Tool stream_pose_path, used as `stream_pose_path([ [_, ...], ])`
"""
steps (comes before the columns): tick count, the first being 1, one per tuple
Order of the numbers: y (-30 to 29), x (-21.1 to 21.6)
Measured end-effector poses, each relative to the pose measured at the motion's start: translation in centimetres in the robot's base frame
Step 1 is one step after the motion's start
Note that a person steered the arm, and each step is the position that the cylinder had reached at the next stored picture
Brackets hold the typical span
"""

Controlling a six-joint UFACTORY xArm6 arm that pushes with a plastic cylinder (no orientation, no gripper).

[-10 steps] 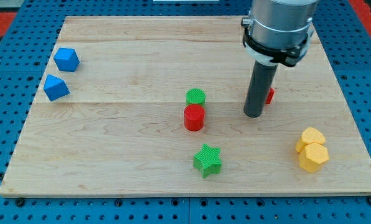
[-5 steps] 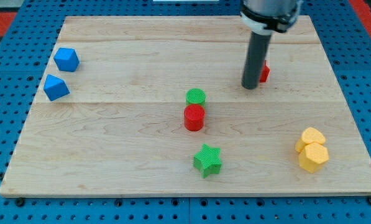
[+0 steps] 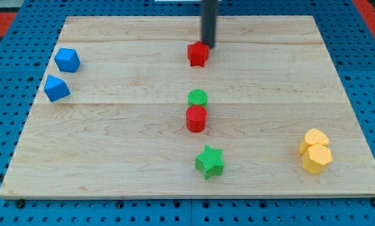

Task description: Slide red star to top center

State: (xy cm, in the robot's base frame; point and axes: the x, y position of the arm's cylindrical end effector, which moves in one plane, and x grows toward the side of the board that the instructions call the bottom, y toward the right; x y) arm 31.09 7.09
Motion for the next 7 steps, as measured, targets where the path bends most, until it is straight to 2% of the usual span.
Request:
stream_pose_path([
  [1, 2.4, 4.1],
  [2, -4.2, 4.5],
  [3, -9.1, 1.6],
  [4, -9.1, -3.2],
  [5, -9.8, -1.8],
  [6, -9.0, 2.3],
  [7, -7.0, 1.0],
])
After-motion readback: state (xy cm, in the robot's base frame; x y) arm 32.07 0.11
